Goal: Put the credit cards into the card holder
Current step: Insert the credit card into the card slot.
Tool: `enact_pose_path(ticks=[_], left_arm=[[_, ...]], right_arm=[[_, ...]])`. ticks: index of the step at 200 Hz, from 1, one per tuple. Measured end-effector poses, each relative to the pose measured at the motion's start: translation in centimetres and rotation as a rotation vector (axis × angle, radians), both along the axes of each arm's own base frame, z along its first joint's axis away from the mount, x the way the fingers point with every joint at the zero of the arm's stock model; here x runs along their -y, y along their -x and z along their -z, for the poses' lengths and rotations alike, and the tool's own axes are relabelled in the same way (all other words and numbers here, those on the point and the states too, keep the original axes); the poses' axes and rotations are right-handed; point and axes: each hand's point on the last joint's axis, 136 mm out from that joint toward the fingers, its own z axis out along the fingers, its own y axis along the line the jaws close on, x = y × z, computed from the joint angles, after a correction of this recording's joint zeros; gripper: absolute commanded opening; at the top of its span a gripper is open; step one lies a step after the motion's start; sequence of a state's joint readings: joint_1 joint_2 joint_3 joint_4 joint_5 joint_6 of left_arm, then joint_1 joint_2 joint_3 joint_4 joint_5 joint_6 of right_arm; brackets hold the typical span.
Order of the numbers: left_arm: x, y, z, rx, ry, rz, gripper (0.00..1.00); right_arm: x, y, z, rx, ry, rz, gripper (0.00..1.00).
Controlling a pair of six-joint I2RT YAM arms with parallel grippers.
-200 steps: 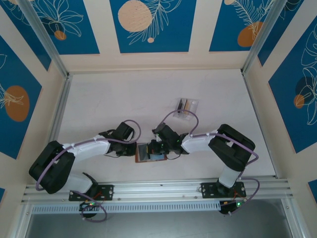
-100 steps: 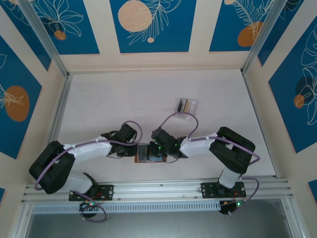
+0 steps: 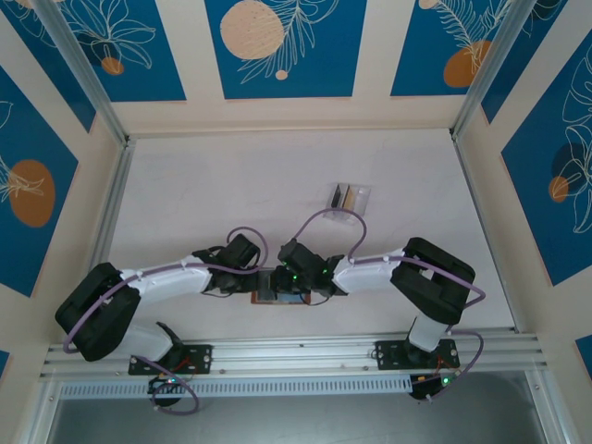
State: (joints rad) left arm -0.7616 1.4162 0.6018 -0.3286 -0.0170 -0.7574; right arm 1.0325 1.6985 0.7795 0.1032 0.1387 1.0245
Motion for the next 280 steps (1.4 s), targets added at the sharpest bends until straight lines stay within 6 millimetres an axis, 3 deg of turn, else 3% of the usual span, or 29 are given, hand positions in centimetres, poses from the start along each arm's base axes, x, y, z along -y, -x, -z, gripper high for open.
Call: enact_pose_path(ticks=[59, 128, 152, 188, 228, 280], left_arm=[[-0.2, 0.1, 0.1, 0.014, 0.023, -0.049, 0.03], [-0.2, 0.1, 0.1, 0.025, 0.029, -0.043, 0.03], [-0.1, 0.0, 0.0, 0.030, 0.030, -0.034, 0.03], [0.1, -0.1, -0.1, 0.034, 0.029, -0.023, 0.03], [0.0, 0.0, 0.0, 0.030, 0.027, -0.023, 0.03], [0.0, 0.0, 0.1, 0.029, 0.029, -0.025, 0.03]], right_arm=[[0.9, 0.9, -1.3, -0.037, 0.160, -0.143, 0.30], [3.5, -0.3, -4.6, -0.013, 0.299, -0.177, 0.32], [4.7, -0.2, -4.0, -0.008, 0.385, -0.168, 0.34], [6.1, 0.0, -1.3, -0.028, 0.516, -0.167, 0.36], [6.5, -0.1, 0.3, -0.041, 0.571, -0.168, 0.37], [6.6, -0.4, 0.3, -0.022, 0.608, -0.173, 0.24]])
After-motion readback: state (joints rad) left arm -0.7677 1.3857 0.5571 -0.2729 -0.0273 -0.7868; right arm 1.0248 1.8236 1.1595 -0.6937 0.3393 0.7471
